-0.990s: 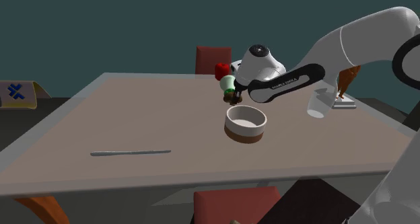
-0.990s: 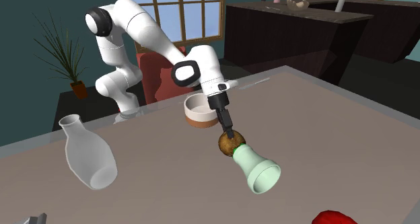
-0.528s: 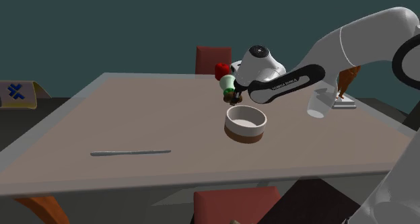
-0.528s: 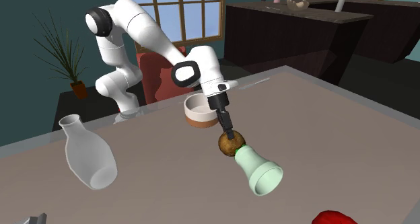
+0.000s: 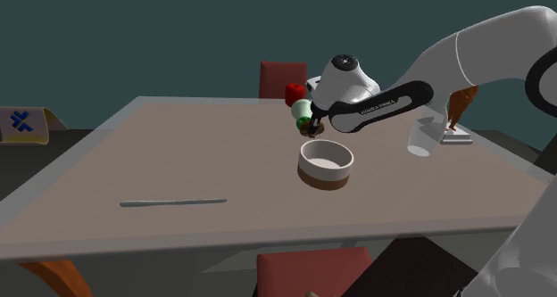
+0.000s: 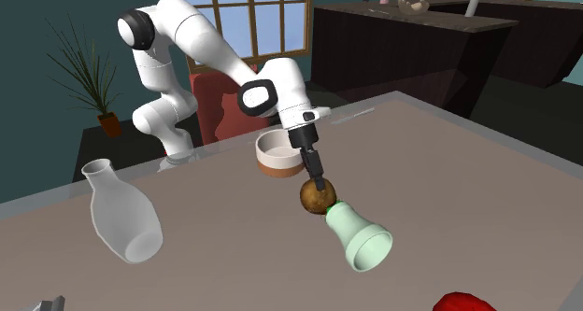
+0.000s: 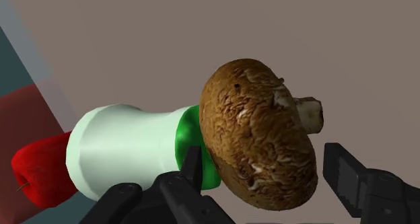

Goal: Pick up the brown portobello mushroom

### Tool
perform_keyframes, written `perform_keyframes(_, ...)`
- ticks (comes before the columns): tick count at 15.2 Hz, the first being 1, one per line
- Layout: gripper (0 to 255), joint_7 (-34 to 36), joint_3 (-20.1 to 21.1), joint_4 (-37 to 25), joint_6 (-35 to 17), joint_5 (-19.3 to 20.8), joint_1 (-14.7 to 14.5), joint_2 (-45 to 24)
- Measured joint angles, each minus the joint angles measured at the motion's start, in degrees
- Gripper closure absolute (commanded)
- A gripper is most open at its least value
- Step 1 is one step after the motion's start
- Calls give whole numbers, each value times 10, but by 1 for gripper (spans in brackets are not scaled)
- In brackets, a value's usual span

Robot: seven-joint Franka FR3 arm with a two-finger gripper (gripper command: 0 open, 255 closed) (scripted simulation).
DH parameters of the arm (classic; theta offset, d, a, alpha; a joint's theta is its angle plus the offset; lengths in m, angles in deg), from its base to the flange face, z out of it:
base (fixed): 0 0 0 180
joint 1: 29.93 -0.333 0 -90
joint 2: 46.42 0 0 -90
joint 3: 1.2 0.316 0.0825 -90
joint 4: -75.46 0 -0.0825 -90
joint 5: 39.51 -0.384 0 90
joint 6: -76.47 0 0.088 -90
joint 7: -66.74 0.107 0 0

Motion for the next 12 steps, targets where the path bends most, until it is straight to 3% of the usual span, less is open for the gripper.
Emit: perform_keyframes(12, 255, -56, 7, -42, 72, -52, -2, 35)
